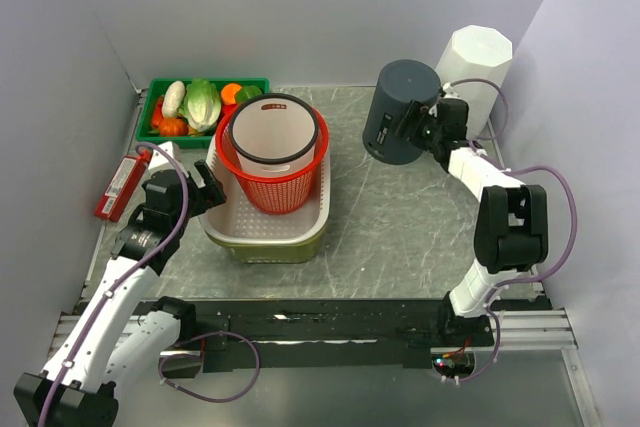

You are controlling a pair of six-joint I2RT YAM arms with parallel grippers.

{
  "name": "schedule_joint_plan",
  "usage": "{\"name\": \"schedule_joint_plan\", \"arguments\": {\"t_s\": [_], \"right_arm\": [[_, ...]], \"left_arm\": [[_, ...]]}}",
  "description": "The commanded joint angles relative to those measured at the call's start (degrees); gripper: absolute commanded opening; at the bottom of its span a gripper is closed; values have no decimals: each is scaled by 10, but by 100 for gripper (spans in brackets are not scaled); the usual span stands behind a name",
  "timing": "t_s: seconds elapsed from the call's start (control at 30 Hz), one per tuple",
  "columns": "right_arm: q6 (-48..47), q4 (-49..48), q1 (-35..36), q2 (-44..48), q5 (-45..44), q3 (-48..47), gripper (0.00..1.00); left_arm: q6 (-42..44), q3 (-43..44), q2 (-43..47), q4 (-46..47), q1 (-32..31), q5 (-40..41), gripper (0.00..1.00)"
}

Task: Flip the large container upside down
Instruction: Move the container to the center of the board.

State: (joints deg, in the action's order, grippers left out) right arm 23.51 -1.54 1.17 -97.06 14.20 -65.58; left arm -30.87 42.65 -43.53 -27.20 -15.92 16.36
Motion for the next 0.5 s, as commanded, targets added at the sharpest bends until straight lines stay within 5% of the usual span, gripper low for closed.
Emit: {"name": "schedule_joint_plan", "arguments": {"t_s": [0.0, 0.1, 0.47], "right_arm": [[36, -47, 36, -7, -160, -39, 98], [37, -72, 60, -18, -222, -51, 99], [25, -23, 71, -117, -229, -181, 100]], "left_arm": [[8, 4, -4, 29, 0, -4, 96], [10, 6, -8, 29, 0, -4, 96], [9, 6, -9, 25, 0, 9, 96]]}}
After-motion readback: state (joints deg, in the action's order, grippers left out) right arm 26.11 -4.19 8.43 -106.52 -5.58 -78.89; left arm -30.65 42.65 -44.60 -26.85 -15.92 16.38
